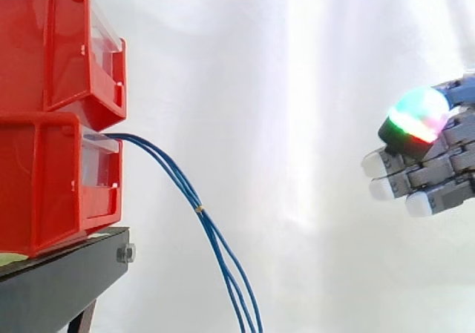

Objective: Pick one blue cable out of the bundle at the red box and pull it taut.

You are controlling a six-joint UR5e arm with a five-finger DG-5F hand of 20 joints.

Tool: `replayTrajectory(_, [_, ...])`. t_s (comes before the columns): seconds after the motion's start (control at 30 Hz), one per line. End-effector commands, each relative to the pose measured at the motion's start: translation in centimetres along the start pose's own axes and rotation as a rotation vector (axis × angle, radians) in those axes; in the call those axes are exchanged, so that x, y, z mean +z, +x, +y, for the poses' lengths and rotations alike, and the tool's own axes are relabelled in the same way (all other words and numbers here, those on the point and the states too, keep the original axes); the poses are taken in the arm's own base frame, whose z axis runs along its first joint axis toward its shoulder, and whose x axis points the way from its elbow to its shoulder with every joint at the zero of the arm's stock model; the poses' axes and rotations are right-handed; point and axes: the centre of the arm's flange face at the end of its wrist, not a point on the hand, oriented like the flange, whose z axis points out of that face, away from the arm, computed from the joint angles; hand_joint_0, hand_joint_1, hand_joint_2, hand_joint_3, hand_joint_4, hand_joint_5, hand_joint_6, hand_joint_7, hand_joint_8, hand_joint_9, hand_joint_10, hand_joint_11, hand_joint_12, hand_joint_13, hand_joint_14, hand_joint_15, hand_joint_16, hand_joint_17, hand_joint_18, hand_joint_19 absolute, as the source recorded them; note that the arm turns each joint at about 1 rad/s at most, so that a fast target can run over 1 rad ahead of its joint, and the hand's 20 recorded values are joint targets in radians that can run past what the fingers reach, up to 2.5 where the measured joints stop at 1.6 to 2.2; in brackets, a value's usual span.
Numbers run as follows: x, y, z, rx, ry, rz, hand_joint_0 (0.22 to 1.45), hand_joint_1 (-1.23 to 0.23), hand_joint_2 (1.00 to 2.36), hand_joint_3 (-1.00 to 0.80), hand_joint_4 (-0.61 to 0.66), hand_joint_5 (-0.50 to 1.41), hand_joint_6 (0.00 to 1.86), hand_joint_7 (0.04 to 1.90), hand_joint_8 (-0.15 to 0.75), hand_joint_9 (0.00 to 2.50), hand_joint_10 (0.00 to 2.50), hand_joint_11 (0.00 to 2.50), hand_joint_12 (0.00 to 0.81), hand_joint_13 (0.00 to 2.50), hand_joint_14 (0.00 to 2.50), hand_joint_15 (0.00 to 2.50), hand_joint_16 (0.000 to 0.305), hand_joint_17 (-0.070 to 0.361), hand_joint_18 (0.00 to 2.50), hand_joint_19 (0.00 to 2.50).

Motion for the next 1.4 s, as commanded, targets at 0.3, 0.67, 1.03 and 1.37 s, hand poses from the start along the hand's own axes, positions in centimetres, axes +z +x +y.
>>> replayTrajectory(0.3, [2.1,0.8,-2.9,-0.002,-0.024,-0.069,0.45,-0.82,1.0,-0.5,0.27,-0.2,0.5,0.98,0.235,0.0,0.0,0.0,0.381,0.0,0.0,0.03,0.071,0.159,0.0,0.16])
replayTrajectory(0.67, [2.6,0.9,-2.8,-0.041,-0.038,-0.119,0.53,-0.86,1.0,-0.5,0.24,-0.18,0.5,1.04,0.258,0.2,0.0,0.11,0.369,0.02,0.0,0.01,0.067,0.151,0.0,0.11])
replayTrajectory(1.03, [2.9,1.0,-2.5,-0.105,-0.056,-0.149,0.5,-0.82,1.0,-0.5,0.24,-0.2,0.5,0.9,0.286,0.32,0.01,0.23,0.378,0.08,0.0,0.04,0.07,0.156,0.02,0.14])
replayTrajectory(1.37, [7.3,2.4,-6.9,-0.113,-0.036,-0.172,0.45,-0.78,1.0,-0.5,0.25,-0.21,0.5,0.85,0.31,0.38,0.01,0.25,0.396,0.11,0.0,0.04,0.073,0.165,0.07,0.16])
